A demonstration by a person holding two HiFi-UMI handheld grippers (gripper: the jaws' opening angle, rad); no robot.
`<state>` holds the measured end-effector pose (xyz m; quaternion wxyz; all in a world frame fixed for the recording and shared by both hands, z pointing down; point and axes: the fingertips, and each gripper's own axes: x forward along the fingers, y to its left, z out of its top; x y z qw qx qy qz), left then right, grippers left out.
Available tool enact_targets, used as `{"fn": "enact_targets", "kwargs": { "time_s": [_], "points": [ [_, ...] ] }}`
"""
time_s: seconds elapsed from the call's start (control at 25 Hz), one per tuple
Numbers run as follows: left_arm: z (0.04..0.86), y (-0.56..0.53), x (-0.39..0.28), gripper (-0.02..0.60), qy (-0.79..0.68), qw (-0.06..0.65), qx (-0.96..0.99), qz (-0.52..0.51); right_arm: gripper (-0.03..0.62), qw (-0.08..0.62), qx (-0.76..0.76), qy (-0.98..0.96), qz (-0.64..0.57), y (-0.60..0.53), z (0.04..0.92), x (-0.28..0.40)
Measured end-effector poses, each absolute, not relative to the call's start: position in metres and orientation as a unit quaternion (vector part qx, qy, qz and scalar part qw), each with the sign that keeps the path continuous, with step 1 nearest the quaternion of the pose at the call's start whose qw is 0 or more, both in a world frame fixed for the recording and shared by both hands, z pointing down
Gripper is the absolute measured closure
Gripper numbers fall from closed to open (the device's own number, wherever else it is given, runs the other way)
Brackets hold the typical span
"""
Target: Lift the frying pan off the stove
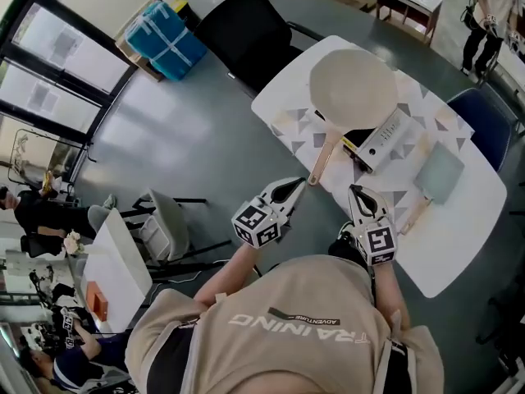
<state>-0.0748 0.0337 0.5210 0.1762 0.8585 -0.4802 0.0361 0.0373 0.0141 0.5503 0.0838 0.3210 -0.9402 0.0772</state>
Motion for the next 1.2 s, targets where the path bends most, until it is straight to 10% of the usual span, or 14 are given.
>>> {"fn": "enact_targets", "kwargs": {
  "time_s": [1.2],
  "points": [
    [0.571,-0.117,-0.08,0.527,-0.356,0.244,0.899,0.07,0.588,0.167,0.382,-0.904,0.093,-0.102,0.594,0.037]
  ]
}}
